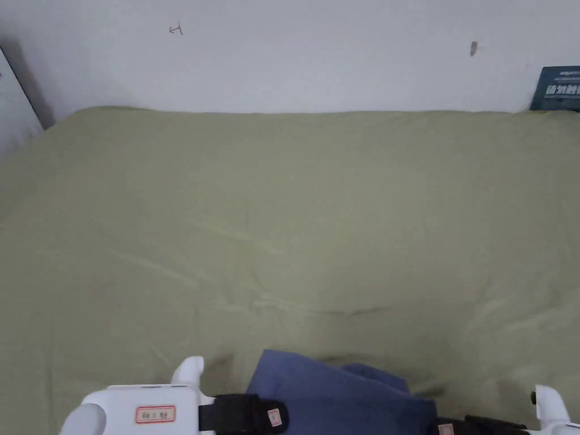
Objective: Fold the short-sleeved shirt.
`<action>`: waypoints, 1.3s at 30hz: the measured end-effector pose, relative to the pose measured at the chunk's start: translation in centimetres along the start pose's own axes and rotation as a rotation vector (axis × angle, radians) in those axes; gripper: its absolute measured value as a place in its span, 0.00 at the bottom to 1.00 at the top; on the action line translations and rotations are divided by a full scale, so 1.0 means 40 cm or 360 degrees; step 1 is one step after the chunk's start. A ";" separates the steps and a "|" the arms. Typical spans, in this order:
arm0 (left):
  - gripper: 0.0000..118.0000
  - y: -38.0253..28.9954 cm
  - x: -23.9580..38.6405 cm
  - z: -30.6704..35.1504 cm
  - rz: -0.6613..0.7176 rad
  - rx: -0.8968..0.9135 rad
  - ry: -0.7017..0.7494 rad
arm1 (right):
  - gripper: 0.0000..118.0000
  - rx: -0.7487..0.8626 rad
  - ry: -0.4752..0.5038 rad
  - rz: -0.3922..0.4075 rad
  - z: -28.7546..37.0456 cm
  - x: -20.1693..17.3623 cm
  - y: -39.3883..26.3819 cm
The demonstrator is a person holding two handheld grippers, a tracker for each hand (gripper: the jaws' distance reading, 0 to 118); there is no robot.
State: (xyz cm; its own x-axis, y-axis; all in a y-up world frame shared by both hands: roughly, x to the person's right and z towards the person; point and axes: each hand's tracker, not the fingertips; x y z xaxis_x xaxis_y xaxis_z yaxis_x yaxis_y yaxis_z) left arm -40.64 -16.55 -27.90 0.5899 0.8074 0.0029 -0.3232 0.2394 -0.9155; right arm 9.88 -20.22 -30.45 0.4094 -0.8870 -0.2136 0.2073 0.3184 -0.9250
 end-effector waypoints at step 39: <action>0.34 0.055 0.363 0.820 -0.0892 0.1094 0.0951 | 0.00 0.0324 -0.0350 0.0974 0.189 -0.603 -0.005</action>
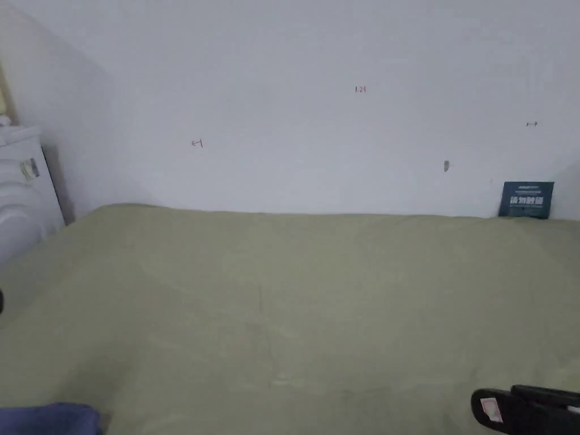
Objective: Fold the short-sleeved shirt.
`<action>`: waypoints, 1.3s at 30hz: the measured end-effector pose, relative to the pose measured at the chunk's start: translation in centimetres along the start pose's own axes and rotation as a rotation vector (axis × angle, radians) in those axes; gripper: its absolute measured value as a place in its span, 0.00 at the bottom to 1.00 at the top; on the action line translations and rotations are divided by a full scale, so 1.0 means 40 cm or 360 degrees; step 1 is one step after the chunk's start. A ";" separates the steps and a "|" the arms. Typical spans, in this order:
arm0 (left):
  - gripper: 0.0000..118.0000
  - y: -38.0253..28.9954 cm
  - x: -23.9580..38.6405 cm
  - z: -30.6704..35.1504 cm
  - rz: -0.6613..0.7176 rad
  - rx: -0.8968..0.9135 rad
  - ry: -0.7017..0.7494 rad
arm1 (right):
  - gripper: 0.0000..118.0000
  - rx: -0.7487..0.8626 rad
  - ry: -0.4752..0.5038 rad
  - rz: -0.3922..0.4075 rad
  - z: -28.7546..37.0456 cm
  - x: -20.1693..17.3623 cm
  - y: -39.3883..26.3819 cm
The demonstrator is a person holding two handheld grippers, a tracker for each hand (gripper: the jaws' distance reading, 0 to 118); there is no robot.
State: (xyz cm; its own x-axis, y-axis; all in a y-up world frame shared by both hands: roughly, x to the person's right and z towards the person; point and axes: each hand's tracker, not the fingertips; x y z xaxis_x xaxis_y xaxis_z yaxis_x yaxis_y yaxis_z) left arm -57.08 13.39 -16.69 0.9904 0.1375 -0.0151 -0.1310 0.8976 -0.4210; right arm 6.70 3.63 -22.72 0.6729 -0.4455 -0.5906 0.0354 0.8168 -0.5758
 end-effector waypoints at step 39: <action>1.00 -0.239 0.877 -0.070 -0.0257 0.0296 0.0073 | 0.79 0.0701 -0.1480 0.0475 0.065 -0.259 -0.027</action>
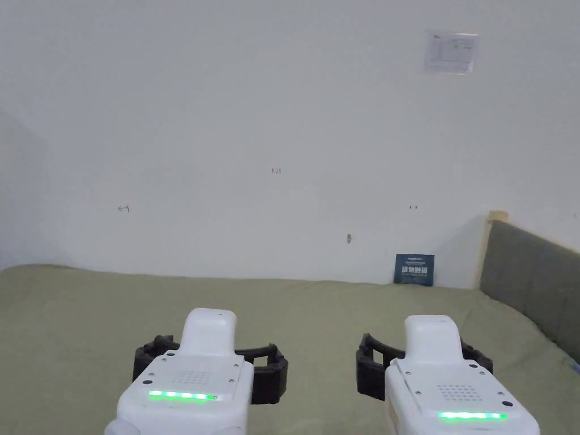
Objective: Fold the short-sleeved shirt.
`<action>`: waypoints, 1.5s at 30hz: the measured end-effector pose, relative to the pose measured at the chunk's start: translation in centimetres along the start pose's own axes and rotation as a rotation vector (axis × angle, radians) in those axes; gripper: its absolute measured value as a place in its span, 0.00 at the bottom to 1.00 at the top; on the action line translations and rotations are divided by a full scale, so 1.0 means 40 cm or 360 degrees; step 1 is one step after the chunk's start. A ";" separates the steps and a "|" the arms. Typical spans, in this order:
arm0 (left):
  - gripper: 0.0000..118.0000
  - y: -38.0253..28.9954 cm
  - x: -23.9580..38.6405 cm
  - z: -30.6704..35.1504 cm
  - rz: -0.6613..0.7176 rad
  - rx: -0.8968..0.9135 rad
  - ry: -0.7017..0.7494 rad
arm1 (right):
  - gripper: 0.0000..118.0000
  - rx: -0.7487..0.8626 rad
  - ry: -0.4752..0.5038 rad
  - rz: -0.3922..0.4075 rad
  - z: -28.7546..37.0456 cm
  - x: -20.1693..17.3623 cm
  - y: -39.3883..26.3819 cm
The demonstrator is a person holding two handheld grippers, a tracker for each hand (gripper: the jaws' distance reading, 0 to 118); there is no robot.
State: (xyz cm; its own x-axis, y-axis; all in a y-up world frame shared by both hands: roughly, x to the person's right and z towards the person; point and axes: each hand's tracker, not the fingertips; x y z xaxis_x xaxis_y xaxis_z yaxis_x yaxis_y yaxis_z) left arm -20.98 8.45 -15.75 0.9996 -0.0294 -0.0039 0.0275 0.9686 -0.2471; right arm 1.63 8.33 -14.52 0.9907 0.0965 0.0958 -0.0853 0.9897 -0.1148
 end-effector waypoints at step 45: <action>1.00 0.058 -0.058 -0.020 0.0108 0.0041 0.0049 | 0.79 0.0220 0.0303 -0.0155 -0.014 0.072 0.087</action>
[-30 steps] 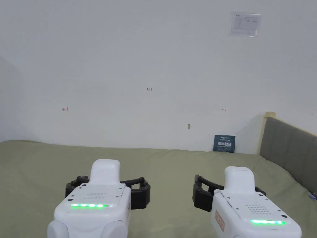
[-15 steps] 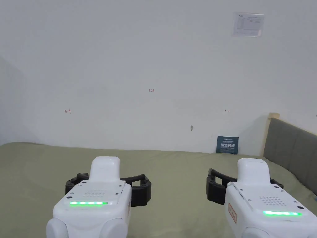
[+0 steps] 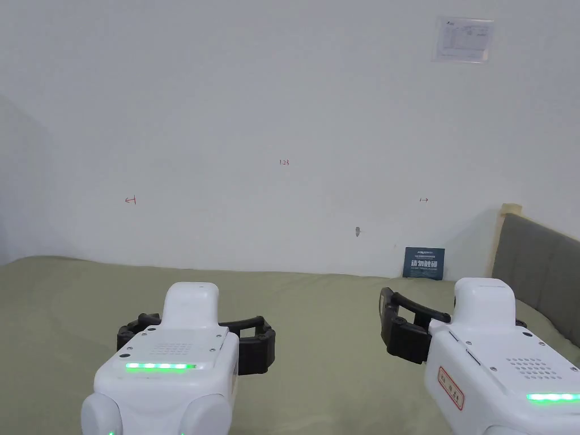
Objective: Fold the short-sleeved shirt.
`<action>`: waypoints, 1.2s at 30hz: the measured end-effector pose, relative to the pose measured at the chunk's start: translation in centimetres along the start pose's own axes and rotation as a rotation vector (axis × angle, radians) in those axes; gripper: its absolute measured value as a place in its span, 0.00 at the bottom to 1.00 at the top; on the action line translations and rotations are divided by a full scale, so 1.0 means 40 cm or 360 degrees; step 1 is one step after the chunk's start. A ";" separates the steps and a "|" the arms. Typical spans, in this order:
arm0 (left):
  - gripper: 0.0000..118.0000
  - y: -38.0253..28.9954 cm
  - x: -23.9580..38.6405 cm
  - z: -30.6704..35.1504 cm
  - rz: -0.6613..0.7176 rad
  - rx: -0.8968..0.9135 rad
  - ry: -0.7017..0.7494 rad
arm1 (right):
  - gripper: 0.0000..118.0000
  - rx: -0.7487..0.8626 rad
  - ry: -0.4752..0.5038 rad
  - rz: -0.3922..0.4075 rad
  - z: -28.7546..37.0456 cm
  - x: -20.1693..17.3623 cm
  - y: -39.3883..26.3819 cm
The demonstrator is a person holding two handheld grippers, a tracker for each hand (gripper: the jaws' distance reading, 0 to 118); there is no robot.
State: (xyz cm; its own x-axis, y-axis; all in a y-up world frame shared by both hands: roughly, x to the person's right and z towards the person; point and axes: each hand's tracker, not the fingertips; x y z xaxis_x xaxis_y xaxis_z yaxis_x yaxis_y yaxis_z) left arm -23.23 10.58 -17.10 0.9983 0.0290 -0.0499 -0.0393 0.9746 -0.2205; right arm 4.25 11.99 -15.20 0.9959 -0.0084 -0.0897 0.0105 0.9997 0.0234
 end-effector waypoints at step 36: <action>1.00 0.086 -0.006 -0.031 -0.0019 0.0065 -0.0053 | 0.79 -0.0175 -0.0189 -0.0084 -0.068 0.017 0.061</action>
State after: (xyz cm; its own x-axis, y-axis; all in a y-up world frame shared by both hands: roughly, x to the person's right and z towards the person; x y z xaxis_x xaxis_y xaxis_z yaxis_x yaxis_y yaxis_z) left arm -23.65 13.67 -19.04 0.9996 0.0238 -0.0150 -0.0262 0.9832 -0.1808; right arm 4.71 14.47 -17.93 0.9979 -0.0573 0.0304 0.0598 0.9943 -0.0881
